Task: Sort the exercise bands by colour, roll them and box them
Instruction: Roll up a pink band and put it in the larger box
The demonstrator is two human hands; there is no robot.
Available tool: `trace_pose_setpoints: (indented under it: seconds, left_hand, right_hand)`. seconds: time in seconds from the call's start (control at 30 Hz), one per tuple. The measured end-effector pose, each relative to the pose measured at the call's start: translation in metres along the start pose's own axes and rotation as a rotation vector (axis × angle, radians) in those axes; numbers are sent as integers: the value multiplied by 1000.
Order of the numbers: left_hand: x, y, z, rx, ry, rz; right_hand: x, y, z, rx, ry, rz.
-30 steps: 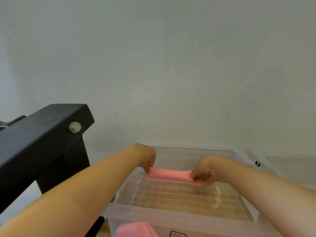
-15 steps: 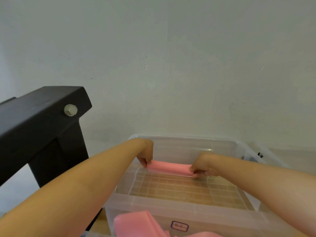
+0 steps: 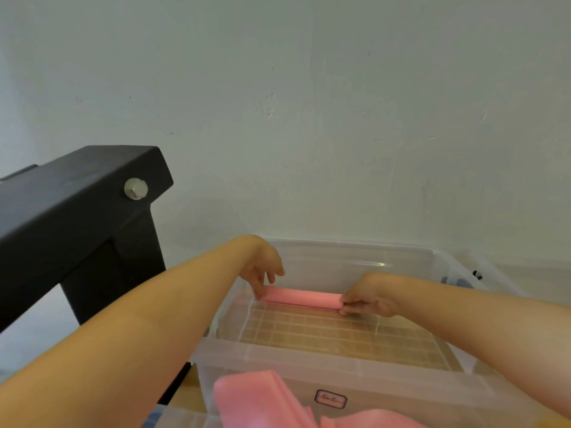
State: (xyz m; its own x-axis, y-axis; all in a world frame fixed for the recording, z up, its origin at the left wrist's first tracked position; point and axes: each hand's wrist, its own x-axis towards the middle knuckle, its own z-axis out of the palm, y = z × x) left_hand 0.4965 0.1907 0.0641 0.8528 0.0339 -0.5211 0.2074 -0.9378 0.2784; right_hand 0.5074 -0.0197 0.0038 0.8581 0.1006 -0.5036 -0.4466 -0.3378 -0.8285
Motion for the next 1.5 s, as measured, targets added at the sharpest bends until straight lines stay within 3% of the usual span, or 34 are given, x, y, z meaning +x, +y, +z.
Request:
trace_pose_setpoints:
  seconds: [0.13,0.3,0.47,0.77,1.23,1.5]
  left_hand:
    - [-8,6,2,-145,-59,-40]
    - [-18,9,11,219,75,42]
    - [-18,6,13,371,124,122]
    - [-10,0,13,450,160,215]
    - [-6,-3,13,523,186,219]
    - [-11,-1,13,505,200,204]
  right_hand:
    - [-7,-2,-2,43,-28,14]
    - [-14,-4,-5,-1,-29,-31]
    - [-13,-3,-7,-45,-49,-41]
    - [-7,-4,-11,-53,-135,-77]
    - [-15,-6,-9,-106,-179,-44]
    - [-29,-11,-4,-371,-142,-108]
